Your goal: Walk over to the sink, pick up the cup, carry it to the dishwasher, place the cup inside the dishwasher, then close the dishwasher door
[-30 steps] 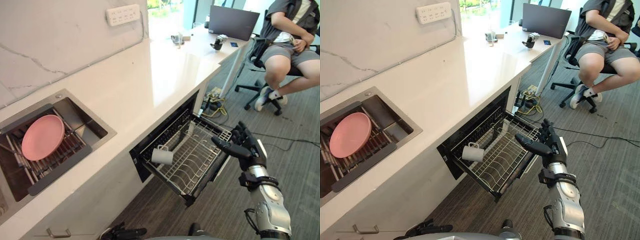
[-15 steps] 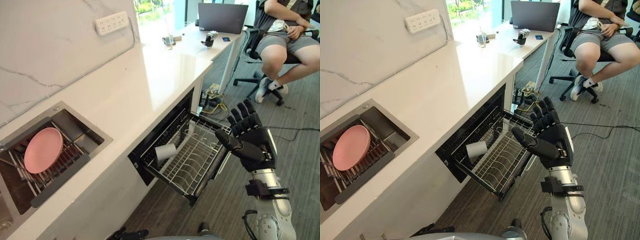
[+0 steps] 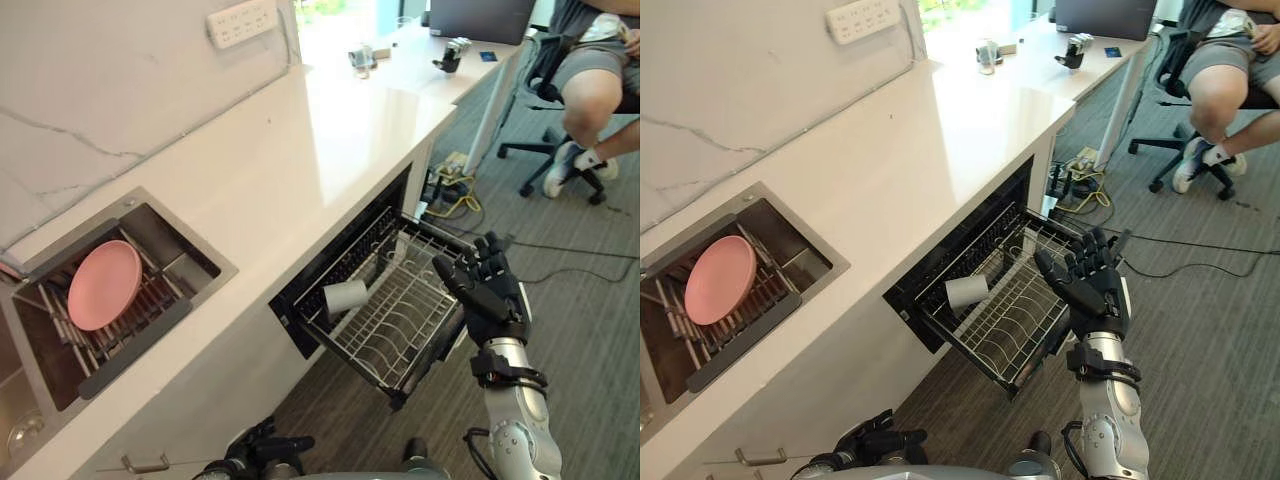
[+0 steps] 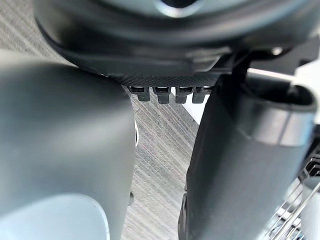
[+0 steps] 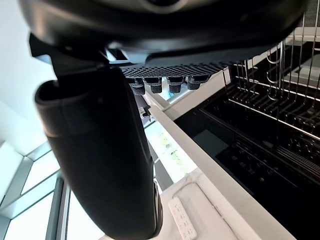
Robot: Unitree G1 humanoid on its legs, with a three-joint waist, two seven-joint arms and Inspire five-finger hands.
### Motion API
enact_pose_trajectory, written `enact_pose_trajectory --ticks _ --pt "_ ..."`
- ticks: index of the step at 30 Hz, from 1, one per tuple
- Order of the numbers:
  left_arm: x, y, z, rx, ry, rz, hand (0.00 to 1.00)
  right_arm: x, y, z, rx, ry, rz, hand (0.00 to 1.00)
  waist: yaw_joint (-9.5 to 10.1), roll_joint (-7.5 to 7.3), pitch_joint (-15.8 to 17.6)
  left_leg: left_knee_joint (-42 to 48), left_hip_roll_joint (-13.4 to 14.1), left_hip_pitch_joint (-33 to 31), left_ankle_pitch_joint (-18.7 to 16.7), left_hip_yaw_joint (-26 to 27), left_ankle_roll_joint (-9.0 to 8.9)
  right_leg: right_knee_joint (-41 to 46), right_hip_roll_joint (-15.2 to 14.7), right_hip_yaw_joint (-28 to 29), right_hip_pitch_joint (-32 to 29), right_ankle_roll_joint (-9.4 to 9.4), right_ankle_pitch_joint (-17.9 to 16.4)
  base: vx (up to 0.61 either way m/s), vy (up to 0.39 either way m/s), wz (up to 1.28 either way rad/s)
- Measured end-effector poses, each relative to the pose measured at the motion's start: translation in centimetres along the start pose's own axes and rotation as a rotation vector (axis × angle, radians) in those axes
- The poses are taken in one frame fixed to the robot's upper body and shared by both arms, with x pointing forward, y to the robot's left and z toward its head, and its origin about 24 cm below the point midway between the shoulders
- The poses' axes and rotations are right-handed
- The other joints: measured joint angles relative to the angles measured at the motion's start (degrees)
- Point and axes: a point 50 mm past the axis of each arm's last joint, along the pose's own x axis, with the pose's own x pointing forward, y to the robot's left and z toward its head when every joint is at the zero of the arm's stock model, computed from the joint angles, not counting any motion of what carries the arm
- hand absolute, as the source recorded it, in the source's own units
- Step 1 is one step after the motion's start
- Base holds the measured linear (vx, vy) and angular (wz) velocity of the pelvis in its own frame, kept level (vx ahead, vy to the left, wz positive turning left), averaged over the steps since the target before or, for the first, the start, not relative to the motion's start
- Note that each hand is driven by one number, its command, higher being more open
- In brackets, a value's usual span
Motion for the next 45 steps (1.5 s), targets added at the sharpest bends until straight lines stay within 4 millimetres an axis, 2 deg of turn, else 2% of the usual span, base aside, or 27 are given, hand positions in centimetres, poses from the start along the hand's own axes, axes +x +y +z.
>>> enact_pose_trajectory --ticks 2,3,4,5,8,9,11,13,15,17,20,21,22,23,24,25,26,27,29,31,32,35,36,38,39,43,45 --pt "0.0 0.2 0.3 -0.004 -0.002 -0.022 1.0 0.2 -0.3 0.4 -0.025 -0.018 -0.027 1.0 -0.18 -0.42 0.28 0.78 -1.02 -1.13 1.41 9.43 5.61 0.25 -1.14 -4.9 2.41 0.61 -1.57 -0.04 0.096 1.67" --pt "-0.1 0.3 0.2 -0.018 0.004 -0.029 1.0 0.3 -0.5 0.8 -0.045 -0.034 -0.052 1.0 -0.14 -0.67 0.46 1.59 -0.61 -1.17 0.1 17.72 10.06 0.24 -1.29 -8.58 3.9 0.08 -1.94 -0.06 0.138 1.72" --pt "-0.2 0.6 -0.2 -0.021 0.022 -0.029 1.0 0.5 -0.8 1.1 -0.051 -0.051 -0.078 1.0 0.25 -0.34 0.5 3.2 0.43 -1.3 -0.3 23.18 10.78 1.0 -1.08 -12.24 5.5 0.67 -2.48 -0.04 0.132 1.66" --pt "-0.2 0.7 -0.2 -0.024 0.023 -0.03 1.0 0.5 -0.9 1.4 -0.06 -0.062 -0.09 1.0 0.31 -0.23 0.49 3.58 0.54 -1.56 0.19 23.46 10.3 1.92 -1.13 -13.53 6.14 0.84 -3.22 -0.01 0.103 1.6" --pt "-0.2 0.6 -0.1 -0.07 0.009 -0.037 1.0 0.6 -1.1 3.2 -0.084 -0.155 -0.111 1.0 0.45 -0.27 0.54 2.38 -1.45 -3.03 1.33 16.14 8.65 5.31 -2.13 -13.12 8.15 2.17 -7.01 -0.03 0.084 1.23" --pt "-0.3 0.7 -0.3 -0.097 0.006 -0.034 1.0 0.8 -0.8 3.5 -0.082 -0.172 -0.104 1.0 0.51 -0.27 0.53 1.71 -1.75 -3.01 1.46 15.74 8.48 5.61 -2.32 -13.67 8.19 2.3 -7.33 -0.07 0.091 0.77" --pt "-0.2 0.6 -0.6 -0.169 0.011 -0.027 1.0 1.2 0.2 4.8 -0.077 -0.245 -0.079 1.0 0.83 -0.54 0.6 -2.37 -3.89 -2.25 1.96 15.73 8.34 6.24 -3.39 -14.84 8.41 3.67 -7.88 -0.06 0.081 0.28" --pt "-0.2 0.5 -0.8 -0.193 0.025 -0.026 1.0 1.1 0.5 5.4 -0.075 -0.279 -0.076 1.0 0.79 -0.63 0.64 -5.03 -5.39 -1.2 3.08 15.71 8.28 6.6 -4.14 -15.03 8.46 3.73 -7.49 -0.02 0.11 0.1" --pt "-0.3 0.7 -1.1 -0.252 0.057 -0.024 1.0 0.9 0.4 5.9 -0.07 -0.317 -0.094 1.0 0.87 -1.47 0.77 -9.3 -8.2 1.08 4.07 15.97 8.81 8.97 -6.19 -14.74 8.46 4.47 -7.73 0.01 0.122 0.0" --pt "-0.4 1.0 -1.1 -0.277 0.065 -0.024 1.0 0.8 0.0 5.9 -0.072 -0.319 -0.113 1.0 1.06 -2.29 0.59 -9.31 -9.59 1.36 3.58 16.06 9.07 10.67 -8.13 -13.96 8.2 4.8 -8.18 0.04 0.116 0.02" --pt "-0.4 0.8 -1.1 -0.267 0.078 -0.036 1.0 0.6 -1.3 6.2 -0.085 -0.328 -0.168 1.0 0.65 -2.66 0.37 -9.33 -12.32 1.33 1.76 13.81 10.25 18.33 -12.79 -12.72 6.87 3.18 -8.62 0.09 0.118 0.45" --pt "-0.4 0.9 -1.1 -0.26 0.083 -0.04 1.0 0.5 -1.8 6.0 -0.088 -0.319 -0.19 1.0 0.3 -2.74 0.33 -9.33 -12.96 1.28 1.32 11.92 10.63 23.5 -14.57 -11.07 5.54 0.35 -8.13 0.12 0.102 0.83" --pt "-0.4 0.9 -1.0 -0.241 0.091 -0.043 1.0 0.5 -2.1 5.8 -0.088 -0.31 -0.207 1.0 0.19 -2.76 0.31 -9.31 -13.22 1.26 1.15 9.84 10.78 29.47 -16.16 -8.56 3.31 -3.4 -6.25 0.12 0.092 0.85" --pt "-0.4 0.9 -0.9 -0.236 0.094 -0.043 1.0 0.5 -2.1 5.8 -0.087 -0.308 -0.212 1.0 0.28 -2.8 0.28 -9.31 -13.28 1.15 1.0 8.84 10.82 31.84 -16.54 -7.09 2.14 -5.46 -4.92 0.11 0.055 0.7" --pt "-0.3 1.0 -0.7 -0.227 0.097 -0.042 1.0 0.7 -2.0 5.9 -0.087 -0.311 -0.21 1.0 0.55 -2.92 0.21 -9.3 -13.41 0.76 0.7 7.82 11.06 34.45 -16.84 -4.74 0.37 -8.51 -2.94 0.13 0.064 0.91" --pt "-0.4 1.3 -0.7 -0.178 0.148 -0.023 1.0 0.8 -1.8 5.7 -0.085 -0.303 -0.199 1.0 -0.1 -3.63 -0.18 -9.28 -14.11 0.41 0.28 3.73 11.69 39.74 -15.75 2.68 -2.97 -10.26 -2.16 0.15 0.052 1.03" --pt "-0.4 1.6 -0.9 -0.153 0.178 -0.012 1.0 0.7 -1.8 5.6 -0.084 -0.298 -0.201 1.0 -0.53 -4.19 -0.21 -9.27 -14.33 0.32 0.19 1.71 11.82 42.21 -14.04 5.97 -4.25 -8.18 -4.83 0.14 0.038 1.45" --pt "-0.7 2.1 -1.5 -0.12 0.24 0.02 1.0 0.6 -1.8 5.4 -0.085 -0.29 -0.21 1.0 -1.32 -5.32 -0.18 -9.25 -14.54 0.21 0.06 -2.4 12.02 44.97 -9.17 11.21 -6.76 -5.48 -10.04 0.1 -0.003 1.17" --pt "-0.9 2.9 -1.7 -0.134 0.275 0.043 1.0 0.1 -2.5 5.5 -0.092 -0.291 -0.247 1.0 -1.6 -6.86 -0.69 -9.26 -14.89 0.17 0.01 -6.54 12.06 44.08 -3.14 14.52 -10.05 -3.33 -15.44 0.12 -0.012 1.39" --pt "-1.1 3.2 -1.8 -0.114 0.297 0.056 1.0 0.0 -2.5 5.8 -0.094 -0.304 -0.249 1.0 -1.36 -8.18 -1.5 -9.26 -16.16 1.16 -0.24 -9.46 12.36 37.92 -0.16 16.42 -13.45 -2.18 -17.65 0.19 -0.029 1.2" --pt "-1.1 3.3 -1.9 -0.104 0.31 0.061 1.0 0.1 -2.4 6.0 -0.095 -0.309 -0.237 1.0 -1.28 -8.28 -1.61 -9.26 -16.67 2.01 -0.22 -10.84 12.22 32.42 1.34 19.31 -15.31 -1.97 -17.52 0.18 -0.026 0.72" --pt "-1.3 3.8 -1.9 -0.063 0.325 0.075 1.0 -0.2 -2.6 5.8 -0.093 -0.3 -0.244 1.0 -1.27 -9.29 -2.35 -9.19 -17.88 3.61 -0.76 -12.31 12.66 26.73 1.17 22.16 -16.73 -2.0 -15.74 0.18 -0.024 0.47" --pt "-1.3 3.8 -1.9 -0.047 0.328 0.077 1.0 -0.3 -2.7 5.8 -0.094 -0.296 -0.246 1.0 -1.37 -9.53 -2.52 -8.82 -17.94 4.24 -0.86 -12.33 12.48 23.93 1.25 22.33 -15.8 -1.96 -14.27 0.21 -0.062 0.37" --pt "-1.3 3.9 -1.8 -0.012 0.334 0.083 1.0 -0.3 -2.8 5.9 -0.094 -0.303 -0.248 1.0 -1.61 -9.88 -2.95 -8.73 -17.89 4.92 -1.45 -11.8 11.52 18.15 1.7 22.53 -13.48 -2.36 -9.44 0.2 -0.068 0.21" --pt "-1.4 4.0 -1.8 -0.01 0.337 0.087 1.0 -0.2 -2.8 6.0 -0.095 -0.308 -0.25 1.0 -1.49 -9.96 -3.26 -8.68 -17.65 4.92 -1.61 -11.58 11.29 15.8 2.2 22.48 -12.55 -1.87 -6.11 0.11 -0.065 0.0" --pt "-1.5 4.1 -2.2 -0.038 0.354 0.089 1.0 -0.2 -2.9 6.2 -0.095 -0.318 -0.258 1.0 -1.54 -9.75 -3.68 -7.88 -15.42 5.51 -3.62 -9.88 7.94 11.65 4.67 22.75 -10.02 -2.67 -5.13 0.1 -0.1 -0.16" --pt "-1.6 4.1 -2.4 -0.044 0.361 0.089 1.0 -0.3 -3.2 6.5 -0.098 -0.327 -0.269 1.0 -1.62 -9.6 -3.78 -7.88 -14.8 6.27 -4.13 -8.71 7.15 10.47 5.41 23.25 -8.97 -2.83 -5.03 0.09 -0.077 -0.2"
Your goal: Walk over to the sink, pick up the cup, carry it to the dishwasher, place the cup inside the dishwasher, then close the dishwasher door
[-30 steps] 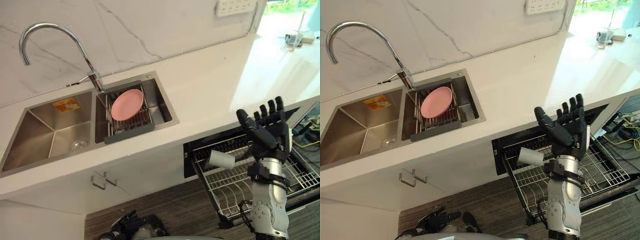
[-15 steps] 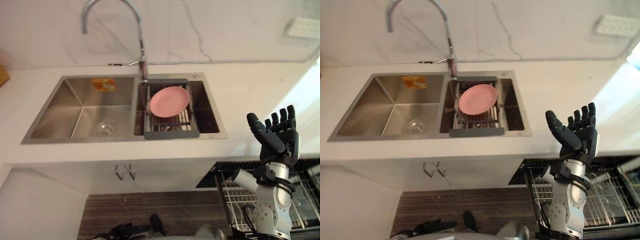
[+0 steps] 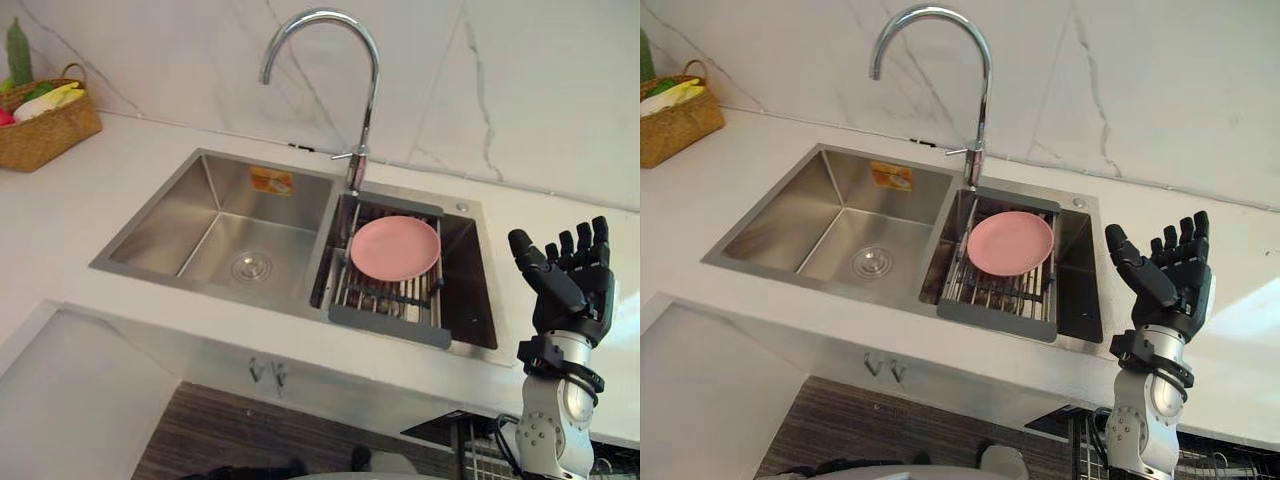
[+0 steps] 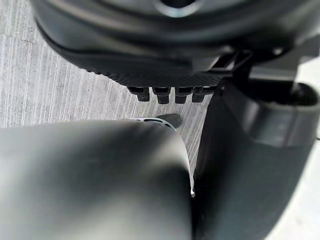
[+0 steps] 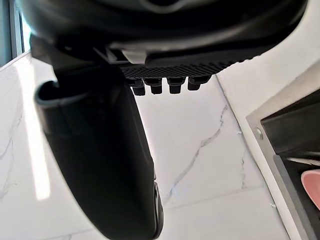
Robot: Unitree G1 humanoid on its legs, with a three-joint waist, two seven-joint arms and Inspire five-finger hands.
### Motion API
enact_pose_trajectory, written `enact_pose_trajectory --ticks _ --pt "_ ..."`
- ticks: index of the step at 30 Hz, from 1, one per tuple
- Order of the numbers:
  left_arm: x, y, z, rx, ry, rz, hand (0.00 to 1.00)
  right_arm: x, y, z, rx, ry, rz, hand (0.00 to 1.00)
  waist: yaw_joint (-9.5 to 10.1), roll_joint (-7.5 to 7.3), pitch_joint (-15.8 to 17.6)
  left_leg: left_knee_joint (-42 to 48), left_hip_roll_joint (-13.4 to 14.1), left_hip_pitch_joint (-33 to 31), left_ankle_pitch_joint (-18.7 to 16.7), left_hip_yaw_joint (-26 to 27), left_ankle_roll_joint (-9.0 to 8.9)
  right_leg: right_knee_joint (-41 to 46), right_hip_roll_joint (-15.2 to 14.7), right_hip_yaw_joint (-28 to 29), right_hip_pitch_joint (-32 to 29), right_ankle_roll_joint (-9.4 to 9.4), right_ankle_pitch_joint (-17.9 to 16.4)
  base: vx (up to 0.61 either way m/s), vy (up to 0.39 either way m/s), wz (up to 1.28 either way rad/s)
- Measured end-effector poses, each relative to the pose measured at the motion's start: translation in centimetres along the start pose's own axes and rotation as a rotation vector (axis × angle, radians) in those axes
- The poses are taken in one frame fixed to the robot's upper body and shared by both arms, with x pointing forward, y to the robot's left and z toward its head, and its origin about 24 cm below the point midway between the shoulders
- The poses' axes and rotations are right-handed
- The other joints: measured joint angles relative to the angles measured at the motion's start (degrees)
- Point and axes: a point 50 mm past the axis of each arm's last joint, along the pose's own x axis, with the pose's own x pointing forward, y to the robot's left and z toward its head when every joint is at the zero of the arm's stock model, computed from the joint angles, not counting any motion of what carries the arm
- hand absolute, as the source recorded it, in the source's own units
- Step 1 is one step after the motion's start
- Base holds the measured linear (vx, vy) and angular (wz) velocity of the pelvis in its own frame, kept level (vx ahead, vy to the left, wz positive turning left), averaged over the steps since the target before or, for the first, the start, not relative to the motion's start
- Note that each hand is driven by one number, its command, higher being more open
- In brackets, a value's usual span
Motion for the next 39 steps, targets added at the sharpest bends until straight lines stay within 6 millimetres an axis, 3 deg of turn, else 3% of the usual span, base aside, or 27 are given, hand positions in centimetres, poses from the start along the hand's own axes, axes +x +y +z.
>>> enact_pose_trajectory --ticks 9,10,16,20,23,27,32,39 --pt "0.2 -0.1 -1.0 -0.021 -0.039 0.007 1.0 -0.1 0.4 0.0 0.006 0.007 0.093 1.0 -1.35 1.0 -0.02 -0.01 1.39 1.18 -0.57 4.46 -0.65 -4.3 2.31 3.36 1.78 -0.96 2.15 0.03 -0.02 -0.22" --pt "0.5 -0.9 -1.6 -0.039 -0.088 0.02 1.0 -0.3 0.4 -0.2 -0.003 0.033 0.137 1.0 -2.39 3.84 0.78 -0.48 2.7 1.66 -1.77 7.09 -0.98 -6.17 3.83 4.19 2.6 -1.77 2.82 -0.01 -0.003 -0.09" --pt "0.4 -0.9 -1.5 -0.05 -0.09 0.021 1.0 -0.4 0.7 -0.5 0.003 0.044 0.151 1.0 -2.19 3.71 0.93 0.21 2.85 1.52 -1.81 7.08 -0.91 -6.07 3.76 4.03 2.73 -1.71 2.74 0.0 -0.001 0.01" --pt "0.4 -0.8 -1.5 -0.134 -0.089 0.025 1.0 -0.5 1.5 -1.0 0.017 0.07 0.183 1.0 -0.74 3.6 2.36 8.56 4.71 0.32 -5.83 8.27 -1.29 -4.6 3.45 3.17 4.57 -1.61 1.3 -0.01 -0.025 0.12" --pt "0.3 -0.7 -1.1 -0.194 -0.115 0.05 1.0 -0.4 2.4 -1.6 -0.003 0.112 0.243 1.0 0.77 3.62 3.15 14.87 7.6 -0.89 -9.02 11.07 -1.16 -4.23 3.96 1.14 5.97 -2.07 -0.31 -0.06 -0.065 0.12" --pt "0.3 -0.7 -0.8 -0.272 -0.123 0.039 1.0 1.3 4.4 -0.9 -0.272 0.115 0.482 1.0 3.0 3.4 3.32 18.67 10.15 -2.06 -10.87 12.83 -1.39 -4.86 3.72 -3.87 5.98 -2.75 0.24 -0.01 -0.05 -0.24" --pt "0.3 -0.8 -0.1 -0.231 -0.112 0.049 1.0 4.5 6.1 1.5 -0.53 0.055 0.621 1.0 2.88 3.43 3.31 18.49 10.47 -2.03 -10.81 13.16 -1.33 -6.06 4.3 -4.03 6.36 -2.95 1.72 0.05 -0.036 -0.07" --pt "0.3 -1.2 1.2 -0.042 -0.113 0.066 1.0 4.3 6.6 -0.2 -0.741 0.152 0.723 1.0 3.18 3.32 3.36 13.91 8.63 -0.64 -8.71 12.73 -1.08 -7.42 3.64 -4.83 7.14 -2.63 2.0 0.02 -0.006 0.06"
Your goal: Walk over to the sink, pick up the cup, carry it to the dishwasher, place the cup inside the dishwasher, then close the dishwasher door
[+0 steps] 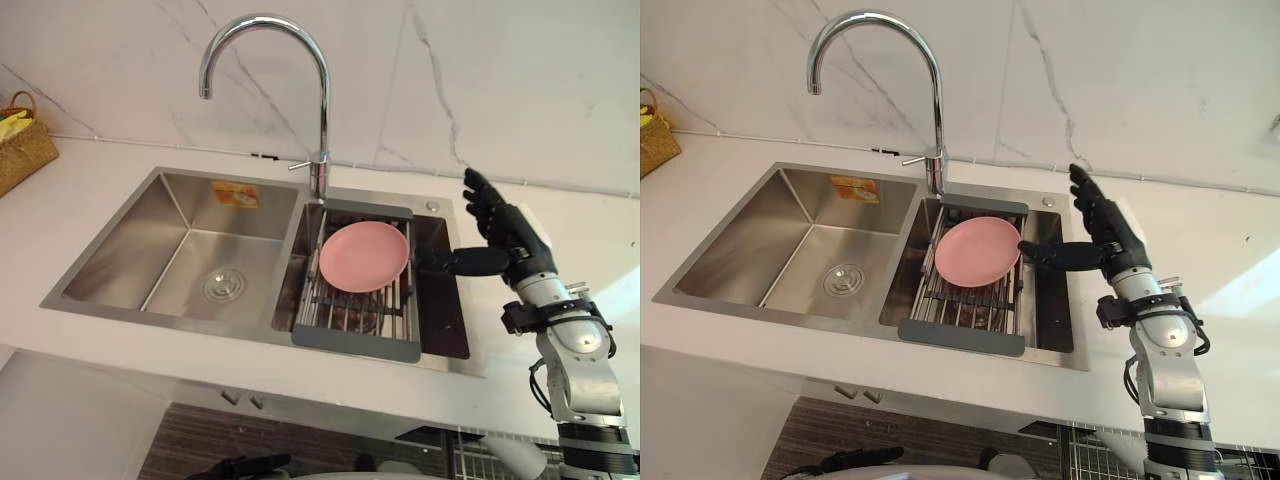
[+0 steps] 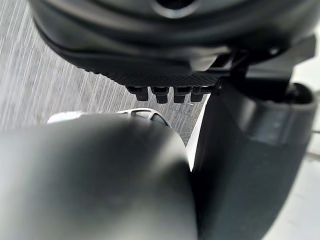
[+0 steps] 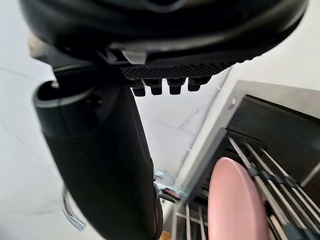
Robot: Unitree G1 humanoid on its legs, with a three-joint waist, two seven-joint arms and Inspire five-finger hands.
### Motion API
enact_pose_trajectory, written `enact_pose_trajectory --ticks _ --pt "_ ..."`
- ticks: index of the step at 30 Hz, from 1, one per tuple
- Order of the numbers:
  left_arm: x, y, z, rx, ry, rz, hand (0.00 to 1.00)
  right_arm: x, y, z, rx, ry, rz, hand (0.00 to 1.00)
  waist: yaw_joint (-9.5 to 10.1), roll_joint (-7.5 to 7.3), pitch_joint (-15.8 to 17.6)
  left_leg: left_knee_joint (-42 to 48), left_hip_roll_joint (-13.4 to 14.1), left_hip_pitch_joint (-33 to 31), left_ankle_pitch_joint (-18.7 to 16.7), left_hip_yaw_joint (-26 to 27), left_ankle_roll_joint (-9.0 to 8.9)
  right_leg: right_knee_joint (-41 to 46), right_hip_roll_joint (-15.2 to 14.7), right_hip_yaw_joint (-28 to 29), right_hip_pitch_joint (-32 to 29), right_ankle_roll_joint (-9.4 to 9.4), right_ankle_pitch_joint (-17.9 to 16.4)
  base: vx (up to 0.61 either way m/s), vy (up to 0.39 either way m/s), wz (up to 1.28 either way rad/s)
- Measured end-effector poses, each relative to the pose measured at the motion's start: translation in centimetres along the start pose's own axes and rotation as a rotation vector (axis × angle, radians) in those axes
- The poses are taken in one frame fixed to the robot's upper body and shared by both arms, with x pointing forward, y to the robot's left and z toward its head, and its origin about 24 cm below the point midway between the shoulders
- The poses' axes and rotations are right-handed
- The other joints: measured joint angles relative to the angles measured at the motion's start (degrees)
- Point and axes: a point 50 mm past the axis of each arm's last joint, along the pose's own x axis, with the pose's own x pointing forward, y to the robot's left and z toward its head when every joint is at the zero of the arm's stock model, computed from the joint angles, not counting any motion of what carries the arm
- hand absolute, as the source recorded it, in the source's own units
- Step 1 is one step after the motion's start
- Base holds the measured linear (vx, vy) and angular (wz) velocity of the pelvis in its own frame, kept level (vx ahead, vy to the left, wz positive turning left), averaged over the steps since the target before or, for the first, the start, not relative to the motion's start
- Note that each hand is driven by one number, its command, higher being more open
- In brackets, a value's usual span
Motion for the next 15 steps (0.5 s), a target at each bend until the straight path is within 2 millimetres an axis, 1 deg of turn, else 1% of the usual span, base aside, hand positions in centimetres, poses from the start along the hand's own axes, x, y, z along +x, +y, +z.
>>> enact_pose_trajectory --ticks 2,7,10,12,15 --pt "0.0 0.0 0.3 0.05 -0.001 0.005 1.0 0.1 0.5 -0.2 -0.061 0.022 0.033 1.0 0.13 -0.17 0.02 -2.31 -0.97 0.36 1.48 -1.01 0.17 -0.44 -0.39 -0.88 0.07 0.0 0.08 -0.01 -0.002 0.23" --pt "0.0 0.1 0.4 0.066 0.001 0.01 1.0 0.6 1.7 -0.2 -0.12 0.037 0.116 1.0 0.18 -0.41 0.04 -6.48 -2.22 1.61 4.18 -2.2 0.02 -0.78 -0.71 -1.98 0.21 0.04 0.36 -0.04 -0.011 0.15" --pt "0.0 0.1 0.2 0.064 0.007 0.016 1.0 0.7 2.3 -0.5 -0.136 0.053 0.15 1.0 0.0 -0.43 0.04 -7.97 -2.67 2.3 5.14 -2.2 0.1 -0.77 -0.81 -1.9 0.2 0.07 0.57 -0.06 -0.001 -0.01" --pt "0.0 0.2 0.1 0.059 0.009 0.019 1.0 0.6 2.5 -1.1 -0.15 0.08 0.16 1.0 0.0 -0.44 0.04 -8.29 -2.81 2.38 5.33 -2.19 0.11 -0.78 -0.9 -1.85 0.08 0.13 0.79 -0.07 0.008 0.0" --pt "0.0 0.3 -0.2 0.054 0.014 0.024 1.0 0.0 2.8 -1.8 -0.183 0.108 0.172 1.0 0.04 -0.52 0.0 -8.57 -2.91 2.52 5.37 -2.19 0.08 -0.78 -1.01 -1.87 0.01 0.16 0.89 -0.06 0.011 0.0"
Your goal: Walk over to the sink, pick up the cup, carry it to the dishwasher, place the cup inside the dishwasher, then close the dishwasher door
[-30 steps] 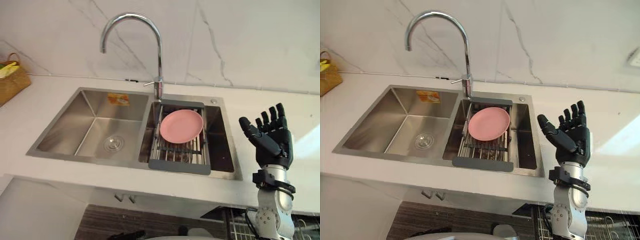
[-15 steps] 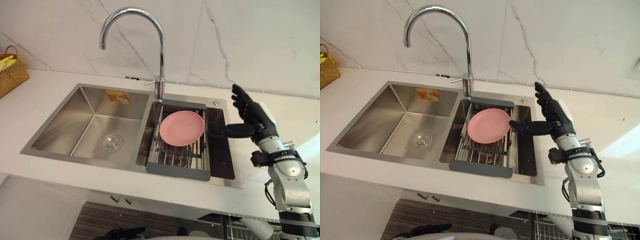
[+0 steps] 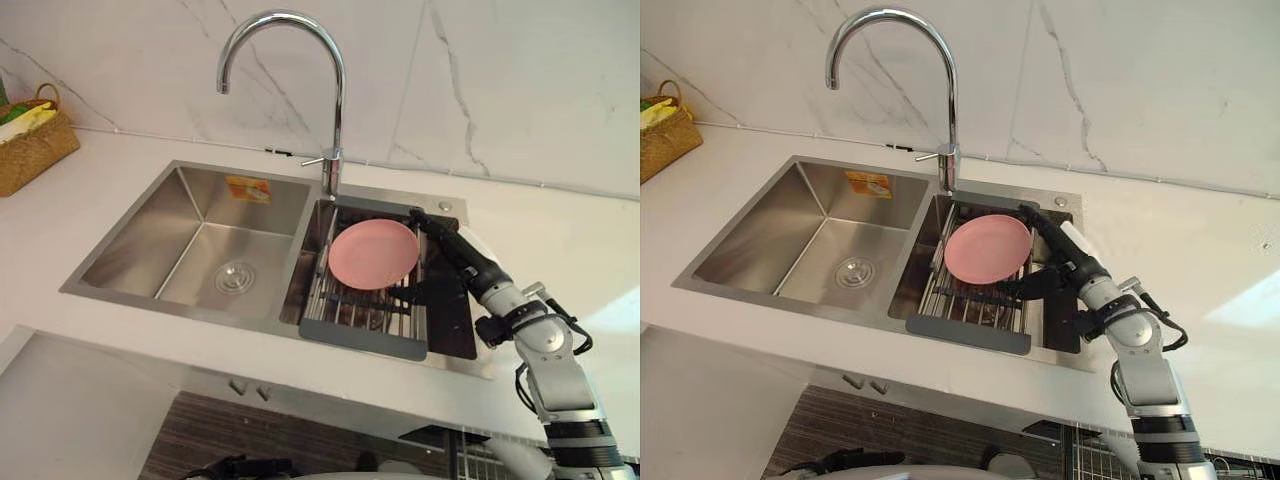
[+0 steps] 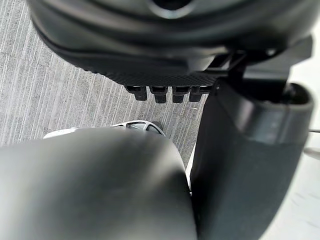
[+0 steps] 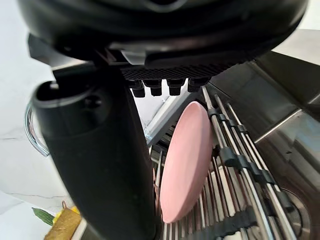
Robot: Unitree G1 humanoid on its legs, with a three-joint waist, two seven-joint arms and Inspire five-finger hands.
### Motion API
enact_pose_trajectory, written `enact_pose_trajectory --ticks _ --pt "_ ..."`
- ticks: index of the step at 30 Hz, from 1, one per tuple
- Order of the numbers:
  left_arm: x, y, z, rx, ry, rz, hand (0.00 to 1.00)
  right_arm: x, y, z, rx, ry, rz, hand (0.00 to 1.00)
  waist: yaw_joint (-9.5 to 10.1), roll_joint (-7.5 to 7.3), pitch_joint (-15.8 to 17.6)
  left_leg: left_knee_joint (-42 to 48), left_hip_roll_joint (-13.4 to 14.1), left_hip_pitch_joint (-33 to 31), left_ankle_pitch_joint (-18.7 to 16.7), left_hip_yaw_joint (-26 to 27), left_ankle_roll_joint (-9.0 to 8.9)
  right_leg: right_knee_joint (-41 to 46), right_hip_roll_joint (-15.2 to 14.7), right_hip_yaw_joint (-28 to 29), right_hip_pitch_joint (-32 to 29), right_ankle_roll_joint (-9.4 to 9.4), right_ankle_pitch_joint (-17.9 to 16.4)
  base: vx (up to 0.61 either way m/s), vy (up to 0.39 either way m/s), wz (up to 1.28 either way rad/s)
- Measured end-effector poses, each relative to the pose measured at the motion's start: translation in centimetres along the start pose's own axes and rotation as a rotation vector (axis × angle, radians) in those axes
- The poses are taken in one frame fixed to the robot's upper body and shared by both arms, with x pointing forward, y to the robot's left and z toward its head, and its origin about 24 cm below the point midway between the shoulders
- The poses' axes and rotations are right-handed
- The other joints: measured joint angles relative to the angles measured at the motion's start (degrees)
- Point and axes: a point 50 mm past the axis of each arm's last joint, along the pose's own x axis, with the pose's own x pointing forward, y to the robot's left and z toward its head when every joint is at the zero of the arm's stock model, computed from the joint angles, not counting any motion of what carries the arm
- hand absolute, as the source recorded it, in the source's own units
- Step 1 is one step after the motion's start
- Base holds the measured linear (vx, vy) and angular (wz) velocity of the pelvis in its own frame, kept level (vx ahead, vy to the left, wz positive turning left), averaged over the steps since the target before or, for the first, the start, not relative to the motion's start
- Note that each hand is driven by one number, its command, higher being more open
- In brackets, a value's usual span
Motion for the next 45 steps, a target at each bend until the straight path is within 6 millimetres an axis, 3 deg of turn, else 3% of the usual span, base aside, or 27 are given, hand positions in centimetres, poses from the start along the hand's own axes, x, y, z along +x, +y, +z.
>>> enact_pose_trajectory --ticks 9,19,30,45 --pt "-0.1 0.3 -0.5 -0.039 0.004 0.003 1.0 -0.7 0.5 -0.6 -0.124 0.016 0.001 1.0 -0.65 -0.38 -0.24 -0.92 -0.05 0.57 0.3 0.57 -0.19 -0.04 0.12 0.5 -0.1 0.03 0.02 0.0 0.0 -0.03" --pt "-0.1 0.3 -0.6 -0.026 0.007 0.01 1.0 -0.8 0.0 -0.1 -0.284 -0.001 -0.147 1.0 -1.19 -0.37 -0.32 -0.91 0.0 1.22 0.21 1.79 -0.33 0.0 0.23 1.56 -0.04 0.06 0.01 0.0 0.001 -0.06" --pt "-0.1 0.3 -0.7 -0.028 0.015 0.01 1.0 -0.4 1.2 0.0 -0.388 -0.014 -0.159 1.0 -0.56 -0.36 -0.93 -0.85 0.16 1.12 0.22 0.43 -0.32 -0.58 0.29 0.0 0.58 0.11 -0.15 -0.01 -0.008 0.06" --pt "-0.1 0.2 -1.0 -0.029 0.024 0.003 1.0 0.9 3.2 -2.0 -0.5 0.051 -0.109 1.0 0.22 -0.16 -2.21 -1.53 -0.27 0.91 0.56 -1.42 -0.34 -2.43 0.34 -1.76 1.95 0.4 0.18 0.01 0.0 0.06"
